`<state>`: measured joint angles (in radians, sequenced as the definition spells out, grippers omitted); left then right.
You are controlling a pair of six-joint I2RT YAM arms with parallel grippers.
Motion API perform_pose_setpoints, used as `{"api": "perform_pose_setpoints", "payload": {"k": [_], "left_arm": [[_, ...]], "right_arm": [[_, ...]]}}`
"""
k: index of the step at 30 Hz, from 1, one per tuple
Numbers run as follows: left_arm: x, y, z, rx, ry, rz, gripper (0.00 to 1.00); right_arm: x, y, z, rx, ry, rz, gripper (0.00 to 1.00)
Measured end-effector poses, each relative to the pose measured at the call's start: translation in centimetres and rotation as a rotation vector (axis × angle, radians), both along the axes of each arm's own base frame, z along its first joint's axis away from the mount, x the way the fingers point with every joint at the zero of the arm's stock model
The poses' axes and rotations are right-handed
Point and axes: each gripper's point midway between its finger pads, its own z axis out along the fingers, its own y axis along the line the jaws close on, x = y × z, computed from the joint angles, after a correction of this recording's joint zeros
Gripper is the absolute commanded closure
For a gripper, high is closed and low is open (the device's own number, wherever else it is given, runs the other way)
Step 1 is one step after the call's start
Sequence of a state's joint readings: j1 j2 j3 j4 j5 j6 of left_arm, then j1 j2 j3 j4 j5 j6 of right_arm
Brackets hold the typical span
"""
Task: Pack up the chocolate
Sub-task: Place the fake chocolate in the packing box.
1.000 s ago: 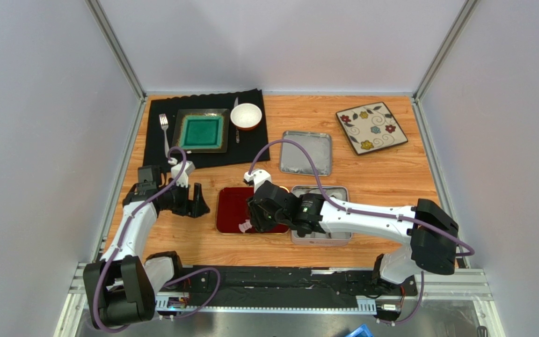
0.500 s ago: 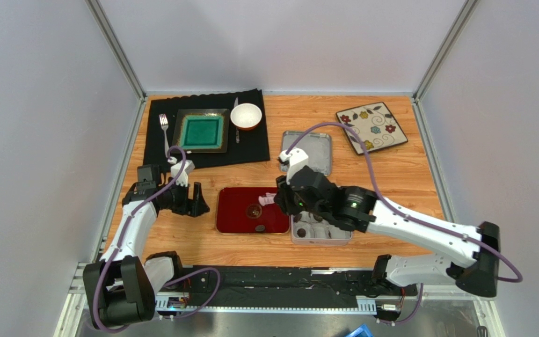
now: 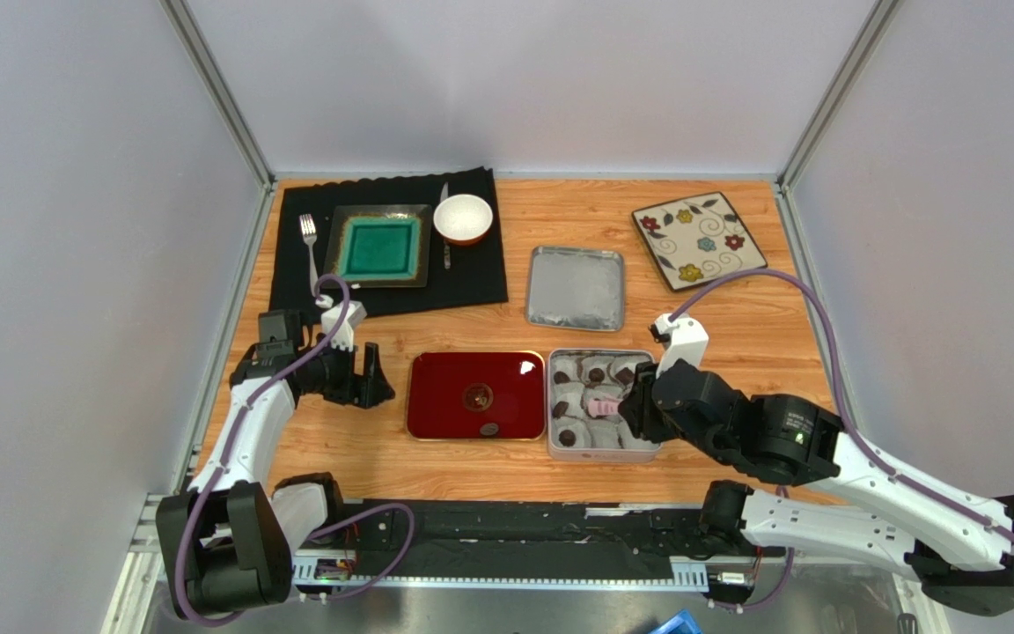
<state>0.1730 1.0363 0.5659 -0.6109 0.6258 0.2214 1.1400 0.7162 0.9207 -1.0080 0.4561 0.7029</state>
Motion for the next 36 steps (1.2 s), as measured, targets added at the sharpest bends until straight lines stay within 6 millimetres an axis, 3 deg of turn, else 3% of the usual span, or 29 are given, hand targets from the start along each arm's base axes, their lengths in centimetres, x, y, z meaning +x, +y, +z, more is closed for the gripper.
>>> {"api": "perform_pose_setpoints", "payload": {"k": [9, 17, 26, 36], "left_arm": [[0.0, -0.1, 0.0, -0.004, 0.001, -0.002, 0.17], [0.0, -0.1, 0.0, -0.006, 0.000, -0.003, 0.17], [0.0, -0.2, 0.1, -0.012, -0.002, -0.006, 0.17], [0.0, -0.2, 0.1, -0.013, -0.001, -0.006, 0.17]], "right_arm": [[-1.0, -2.4, -2.9, -0.128, 0.112, -0.096, 0.87], [-1.0, -2.2, -3.7, -0.128, 0.124, -0.104, 0.85], [-0.8, -0.6, -3.8, -0.089, 0.131, -0.079, 0.81], [-0.9, -0.6, -4.4, -0.100, 0.137, -0.076, 0.66]]}}
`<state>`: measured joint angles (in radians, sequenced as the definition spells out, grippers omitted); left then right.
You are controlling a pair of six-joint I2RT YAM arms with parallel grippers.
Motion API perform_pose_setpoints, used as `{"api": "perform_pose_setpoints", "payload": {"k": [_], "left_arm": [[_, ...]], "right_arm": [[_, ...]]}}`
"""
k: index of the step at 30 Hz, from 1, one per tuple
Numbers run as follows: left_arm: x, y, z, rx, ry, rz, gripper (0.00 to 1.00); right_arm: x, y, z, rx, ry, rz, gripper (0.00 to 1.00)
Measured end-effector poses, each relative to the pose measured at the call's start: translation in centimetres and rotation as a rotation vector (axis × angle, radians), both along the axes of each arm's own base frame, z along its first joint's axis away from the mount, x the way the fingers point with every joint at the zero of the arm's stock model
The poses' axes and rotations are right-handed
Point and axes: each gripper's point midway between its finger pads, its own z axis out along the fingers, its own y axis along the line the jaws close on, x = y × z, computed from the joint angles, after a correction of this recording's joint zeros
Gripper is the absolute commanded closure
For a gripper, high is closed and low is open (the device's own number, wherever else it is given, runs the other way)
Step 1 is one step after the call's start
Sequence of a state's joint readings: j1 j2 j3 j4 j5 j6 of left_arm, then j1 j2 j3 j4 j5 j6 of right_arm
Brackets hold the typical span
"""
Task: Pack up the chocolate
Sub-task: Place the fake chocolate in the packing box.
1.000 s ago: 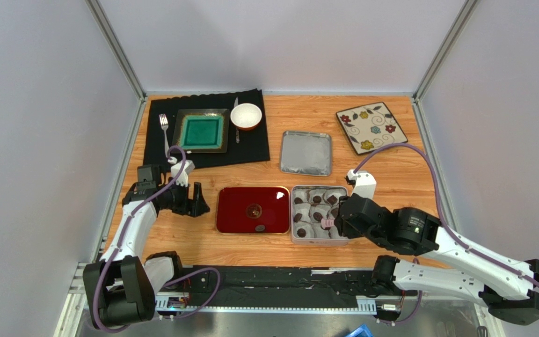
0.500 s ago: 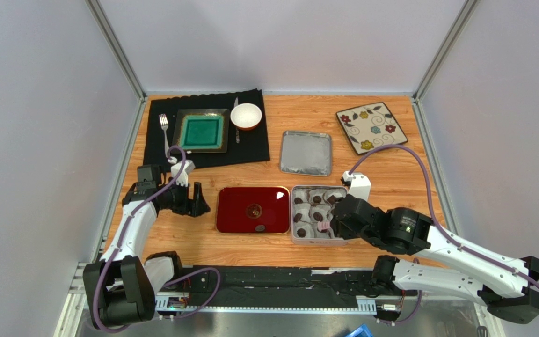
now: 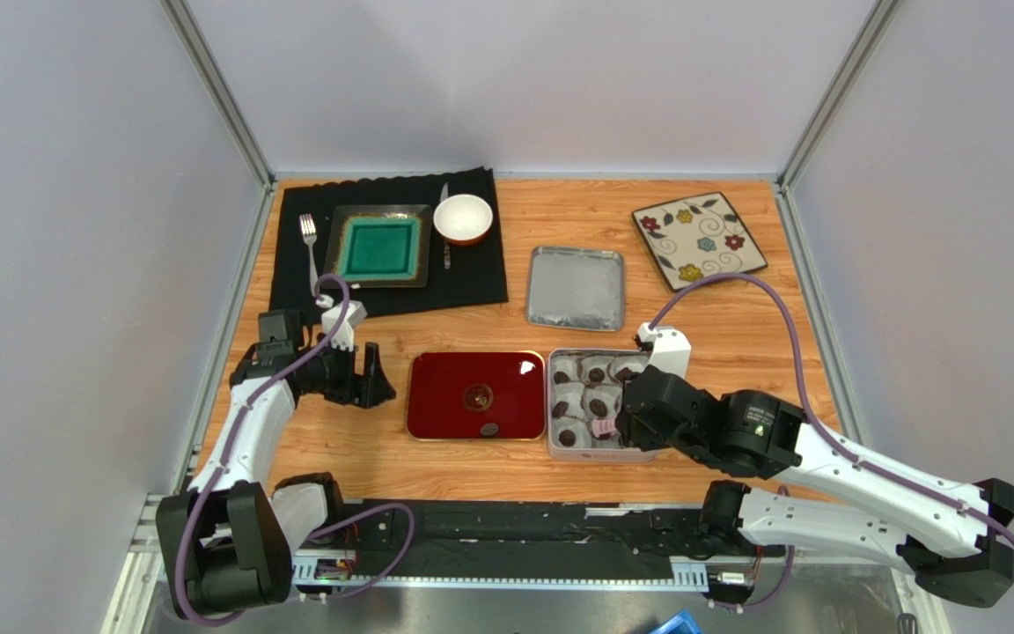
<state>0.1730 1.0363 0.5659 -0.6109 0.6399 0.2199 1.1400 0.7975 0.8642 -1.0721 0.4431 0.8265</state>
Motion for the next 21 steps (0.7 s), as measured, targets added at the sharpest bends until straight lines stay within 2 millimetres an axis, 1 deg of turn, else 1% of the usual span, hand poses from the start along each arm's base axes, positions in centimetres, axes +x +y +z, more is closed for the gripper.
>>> {"api": "perform_pose_setpoints", "payload": {"k": [6, 10, 16, 19, 21], "left_arm": [[0.0, -0.1, 0.1, -0.008, 0.001, -0.001, 0.17], [0.0, -0.1, 0.1, -0.009, 0.002, 0.000, 0.17], [0.0, -0.2, 0.1, -0.012, 0.002, -0.001, 0.17], [0.0, -0.2, 0.1, -0.012, 0.002, -0.001, 0.17], [0.0, -0.2, 0.1, -0.012, 0.002, -0.001, 0.17]], "right_arm": [[0.0, 0.0, 0.0, 0.002, -0.001, -0.001, 0.61], [0.0, 0.0, 0.0, 0.002, -0.001, 0.000, 0.61], [0.1, 0.0, 0.2, -0.006, -0.007, 0.011, 0.66], [0.4, 0.6, 0.9, -0.014, -0.017, 0.028, 0.72], [0.8, 1.4, 1.9, -0.007, -0.032, 0.044, 0.76]]}}
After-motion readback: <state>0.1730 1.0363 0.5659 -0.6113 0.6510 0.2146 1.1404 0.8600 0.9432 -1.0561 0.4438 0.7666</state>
